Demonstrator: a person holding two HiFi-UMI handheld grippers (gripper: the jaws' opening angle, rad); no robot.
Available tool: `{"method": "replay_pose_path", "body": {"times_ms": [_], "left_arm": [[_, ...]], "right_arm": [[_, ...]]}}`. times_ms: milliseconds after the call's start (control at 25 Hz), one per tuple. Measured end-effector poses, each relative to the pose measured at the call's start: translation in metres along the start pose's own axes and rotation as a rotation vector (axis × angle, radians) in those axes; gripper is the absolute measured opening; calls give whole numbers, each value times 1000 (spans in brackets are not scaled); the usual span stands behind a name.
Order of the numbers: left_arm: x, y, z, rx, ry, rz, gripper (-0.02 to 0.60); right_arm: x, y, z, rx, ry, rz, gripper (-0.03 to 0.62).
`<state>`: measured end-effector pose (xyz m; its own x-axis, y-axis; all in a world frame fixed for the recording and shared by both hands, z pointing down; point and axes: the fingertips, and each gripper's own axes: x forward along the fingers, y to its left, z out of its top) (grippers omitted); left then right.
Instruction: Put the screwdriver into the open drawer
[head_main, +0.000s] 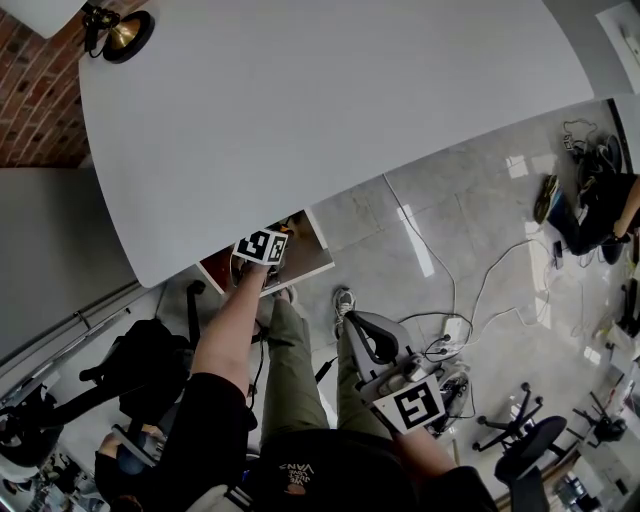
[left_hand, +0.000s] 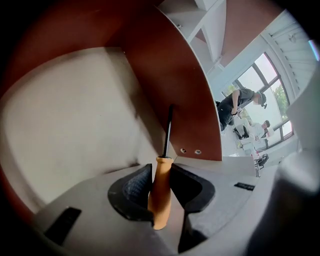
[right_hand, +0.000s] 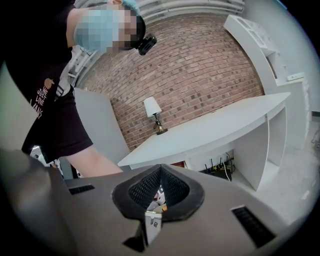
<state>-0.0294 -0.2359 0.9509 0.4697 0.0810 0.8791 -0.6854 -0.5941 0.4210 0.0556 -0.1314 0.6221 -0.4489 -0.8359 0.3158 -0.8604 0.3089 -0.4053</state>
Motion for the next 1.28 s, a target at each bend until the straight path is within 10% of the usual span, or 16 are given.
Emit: {"method": "replay_pose_path", "body": {"times_ms": [640,1280], "left_arm": [[-8,5,2,26,-38,46,118],[-74,-36,17,213,-203,111,106]], "right_arm": [[6,4,3,-10,11,24,-2],[3,36,32,-95,-13,101,-2]]}}
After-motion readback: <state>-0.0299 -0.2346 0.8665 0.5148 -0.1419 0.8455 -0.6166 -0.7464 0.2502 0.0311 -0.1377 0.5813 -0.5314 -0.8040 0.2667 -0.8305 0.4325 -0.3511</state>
